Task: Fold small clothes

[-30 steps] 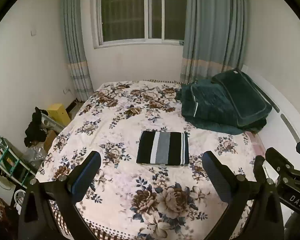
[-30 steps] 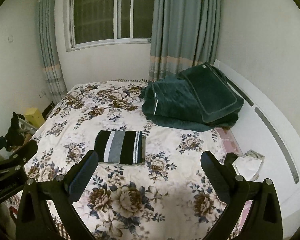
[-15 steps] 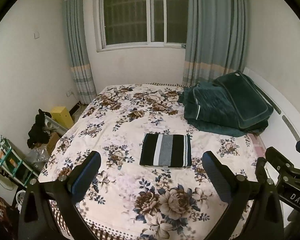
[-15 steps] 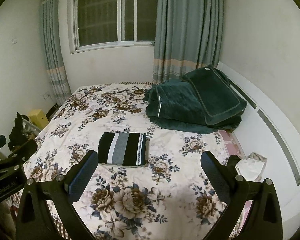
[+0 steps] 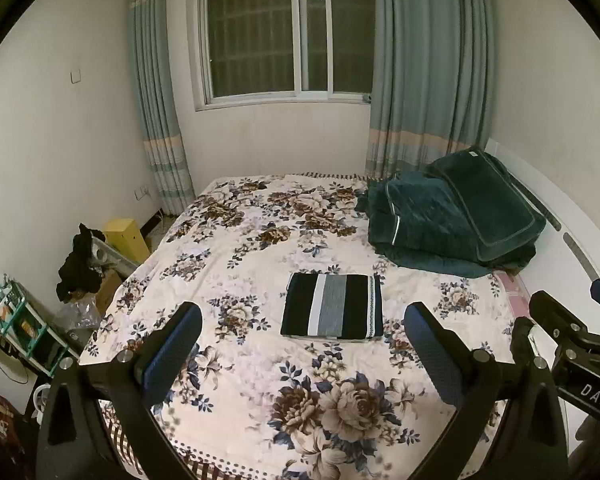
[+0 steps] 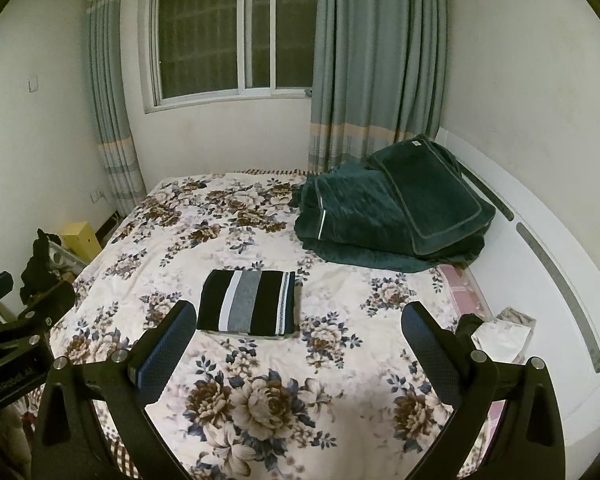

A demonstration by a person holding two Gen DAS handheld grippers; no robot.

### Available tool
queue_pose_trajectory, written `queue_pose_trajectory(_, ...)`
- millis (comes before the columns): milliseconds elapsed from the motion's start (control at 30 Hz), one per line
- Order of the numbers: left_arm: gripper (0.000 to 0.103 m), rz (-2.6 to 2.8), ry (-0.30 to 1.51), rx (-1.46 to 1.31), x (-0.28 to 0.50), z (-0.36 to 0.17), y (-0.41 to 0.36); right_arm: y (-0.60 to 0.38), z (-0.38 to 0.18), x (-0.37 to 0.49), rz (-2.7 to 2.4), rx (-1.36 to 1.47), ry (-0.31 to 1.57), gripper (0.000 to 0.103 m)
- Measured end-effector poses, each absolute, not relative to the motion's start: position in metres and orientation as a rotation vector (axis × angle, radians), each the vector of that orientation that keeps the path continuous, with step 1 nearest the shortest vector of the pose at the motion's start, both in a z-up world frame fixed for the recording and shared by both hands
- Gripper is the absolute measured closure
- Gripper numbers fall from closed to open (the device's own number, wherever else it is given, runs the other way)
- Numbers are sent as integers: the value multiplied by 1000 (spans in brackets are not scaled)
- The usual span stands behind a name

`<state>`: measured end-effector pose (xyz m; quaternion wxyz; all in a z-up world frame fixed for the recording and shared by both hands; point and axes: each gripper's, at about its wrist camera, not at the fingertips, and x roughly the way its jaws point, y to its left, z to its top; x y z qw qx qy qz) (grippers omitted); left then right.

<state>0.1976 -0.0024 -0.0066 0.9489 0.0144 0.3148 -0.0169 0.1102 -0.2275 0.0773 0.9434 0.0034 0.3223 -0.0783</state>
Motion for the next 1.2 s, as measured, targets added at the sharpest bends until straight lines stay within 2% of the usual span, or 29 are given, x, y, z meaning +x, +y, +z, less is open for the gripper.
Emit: queue_pose_trajectory(1200,0,-17,618,19,192,0,-4,-222,77,103,-162,15,643,0)
